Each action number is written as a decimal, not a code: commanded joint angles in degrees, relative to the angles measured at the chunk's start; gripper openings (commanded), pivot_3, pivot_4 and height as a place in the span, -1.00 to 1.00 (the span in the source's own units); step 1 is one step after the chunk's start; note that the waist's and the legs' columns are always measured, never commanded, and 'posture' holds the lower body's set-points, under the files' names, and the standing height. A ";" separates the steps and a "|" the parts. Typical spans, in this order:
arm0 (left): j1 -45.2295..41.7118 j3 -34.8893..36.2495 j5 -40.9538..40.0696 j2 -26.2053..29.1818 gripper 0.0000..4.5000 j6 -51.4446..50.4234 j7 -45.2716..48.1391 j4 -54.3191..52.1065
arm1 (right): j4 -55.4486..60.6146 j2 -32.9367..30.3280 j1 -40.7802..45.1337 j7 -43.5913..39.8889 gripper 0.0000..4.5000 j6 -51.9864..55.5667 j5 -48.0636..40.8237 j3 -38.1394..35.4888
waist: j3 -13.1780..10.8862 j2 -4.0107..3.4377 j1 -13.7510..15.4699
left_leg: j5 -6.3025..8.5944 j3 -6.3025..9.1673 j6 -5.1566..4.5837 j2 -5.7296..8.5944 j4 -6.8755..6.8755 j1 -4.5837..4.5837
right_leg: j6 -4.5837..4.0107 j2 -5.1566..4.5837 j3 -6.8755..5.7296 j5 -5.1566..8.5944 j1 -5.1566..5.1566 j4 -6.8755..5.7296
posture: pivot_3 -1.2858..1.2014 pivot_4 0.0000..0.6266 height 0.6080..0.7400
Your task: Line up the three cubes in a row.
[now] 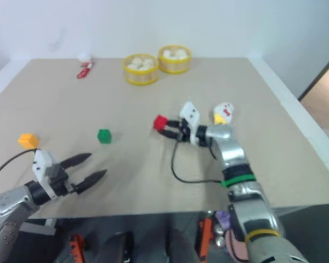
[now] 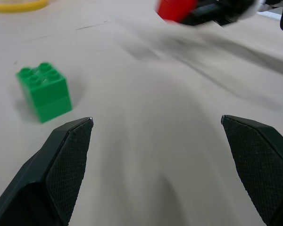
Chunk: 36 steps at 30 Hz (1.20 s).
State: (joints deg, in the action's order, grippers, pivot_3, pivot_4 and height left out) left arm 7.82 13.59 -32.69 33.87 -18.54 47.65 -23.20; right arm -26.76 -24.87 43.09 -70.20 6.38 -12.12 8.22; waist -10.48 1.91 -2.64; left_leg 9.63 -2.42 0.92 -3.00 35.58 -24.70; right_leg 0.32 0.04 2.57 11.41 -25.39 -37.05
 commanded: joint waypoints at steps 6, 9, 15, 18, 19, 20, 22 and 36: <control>-2.36 -2.51 2.07 3.06 1.00 5.62 8.65 4.01 | 2.86 -3.74 0.34 -10.95 -0.48 1.42 -1.83 1.63 | 0.00 -0.01 -0.11 | 0.01 -0.03 0.02 -0.18 0.00 0.17 | -0.12 0.21 0.01 -0.03 0.04 -0.03 | 0.03 -0.52 1.00; -3.94 -3.22 2.48 3.20 1.00 6.11 9.30 5.33 | -0.01 -3.25 1.22 -10.78 -0.48 -1.14 -0.51 1.91 | 0.00 0.00 -0.10 | 0.01 -0.04 0.02 -0.20 0.01 0.16 | -0.13 0.21 0.01 -0.04 0.04 -0.03 | 0.03 -0.52 1.00; -6.07 -4.16 3.05 3.00 1.00 5.44 8.87 5.93 | -9.98 -2.32 4.48 -11.41 -0.48 -9.10 3.49 3.62 | 0.00 0.00 -0.11 | 0.04 -0.14 0.07 -0.19 0.01 0.15 | -0.13 0.19 0.07 -0.04 0.03 -0.02 | 0.03 -0.52 1.00; -6.41 -4.27 2.84 2.87 1.00 5.22 8.63 5.46 | -13.65 -2.24 5.19 -12.71 -0.48 -12.87 5.27 4.49 | 0.00 0.00 -0.10 | 0.06 -0.13 0.10 -0.21 -0.01 0.15 | -0.14 0.23 0.07 -0.02 0.03 -0.03 | 0.03 -0.52 1.00; -6.45 -4.20 2.62 2.83 1.00 5.07 8.55 5.20 | -14.63 -2.22 5.33 -13.05 -0.48 -14.14 5.76 4.80 | 0.00 0.00 -0.10 | 0.06 -0.12 0.10 -0.22 -0.02 0.15 | -0.15 0.23 0.07 -0.01 0.03 -0.03 | 0.03 -0.52 1.00; -6.46 -4.12 2.47 2.83 1.00 4.91 8.43 4.94 | -15.45 -2.20 5.41 -13.54 -0.48 -15.33 6.16 5.09 | 0.00 0.00 -0.10 | 0.06 -0.12 0.10 -0.23 -0.02 0.15 | -0.15 0.25 0.07 -0.01 0.03 -0.03 | 0.03 -0.52 1.00; -6.42 -3.94 2.19 2.85 1.00 4.65 8.27 4.53 | -16.79 -2.19 5.46 -14.47 -0.48 -17.55 7.05 5.70 | -0.01 0.00 -0.10 | 0.06 -0.13 0.10 -0.24 -0.02 0.15 | -0.15 0.25 0.08 -0.01 0.03 -0.03 | 0.03 -0.52 1.00; -5.14 -3.37 1.19 2.83 1.00 3.54 6.58 2.23 | -20.94 -1.01 6.23 -15.55 -0.25 -19.83 8.98 5.70 | 0.00 0.01 -0.11 | 0.06 -0.16 0.10 -0.31 0.00 0.28 | -0.16 0.32 0.13 -0.02 0.10 -0.11 | 0.03 -0.52 1.00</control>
State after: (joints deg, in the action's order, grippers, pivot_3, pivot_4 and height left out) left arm 2.60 9.18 -30.48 36.50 -15.07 54.51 -18.91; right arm -47.15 -26.11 48.38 -85.18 -13.15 -3.97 13.62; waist -10.48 1.91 -2.74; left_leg 9.69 -2.58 1.02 -3.32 35.58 -24.40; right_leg 0.16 0.38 2.70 11.38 -25.28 -37.16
